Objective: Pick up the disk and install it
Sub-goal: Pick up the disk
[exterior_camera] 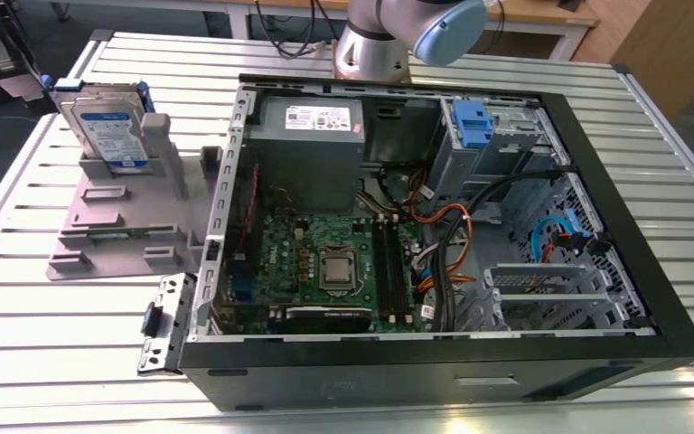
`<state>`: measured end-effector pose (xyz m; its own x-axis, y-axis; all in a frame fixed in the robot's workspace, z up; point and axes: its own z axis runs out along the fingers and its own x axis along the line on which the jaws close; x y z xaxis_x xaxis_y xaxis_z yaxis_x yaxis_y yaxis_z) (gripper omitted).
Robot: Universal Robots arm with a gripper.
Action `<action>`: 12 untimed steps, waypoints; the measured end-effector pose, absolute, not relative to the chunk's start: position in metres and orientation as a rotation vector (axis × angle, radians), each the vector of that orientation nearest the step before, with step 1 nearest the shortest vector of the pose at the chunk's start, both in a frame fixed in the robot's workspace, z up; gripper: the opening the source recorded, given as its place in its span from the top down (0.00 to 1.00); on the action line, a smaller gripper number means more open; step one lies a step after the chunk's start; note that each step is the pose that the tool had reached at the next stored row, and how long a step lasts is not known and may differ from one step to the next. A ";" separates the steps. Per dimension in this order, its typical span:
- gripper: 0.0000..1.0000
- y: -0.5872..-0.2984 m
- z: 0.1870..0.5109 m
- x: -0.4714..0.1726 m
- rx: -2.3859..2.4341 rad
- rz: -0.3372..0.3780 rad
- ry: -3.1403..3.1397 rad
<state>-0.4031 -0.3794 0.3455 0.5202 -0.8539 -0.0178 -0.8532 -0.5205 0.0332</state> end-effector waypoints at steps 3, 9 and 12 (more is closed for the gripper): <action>0.90 -0.379 0.345 -0.403 2.728 -0.049 -1.516; 0.90 -0.379 0.345 -0.403 2.741 -0.049 -1.491; 0.90 -0.379 0.345 -0.403 2.748 -0.049 -1.479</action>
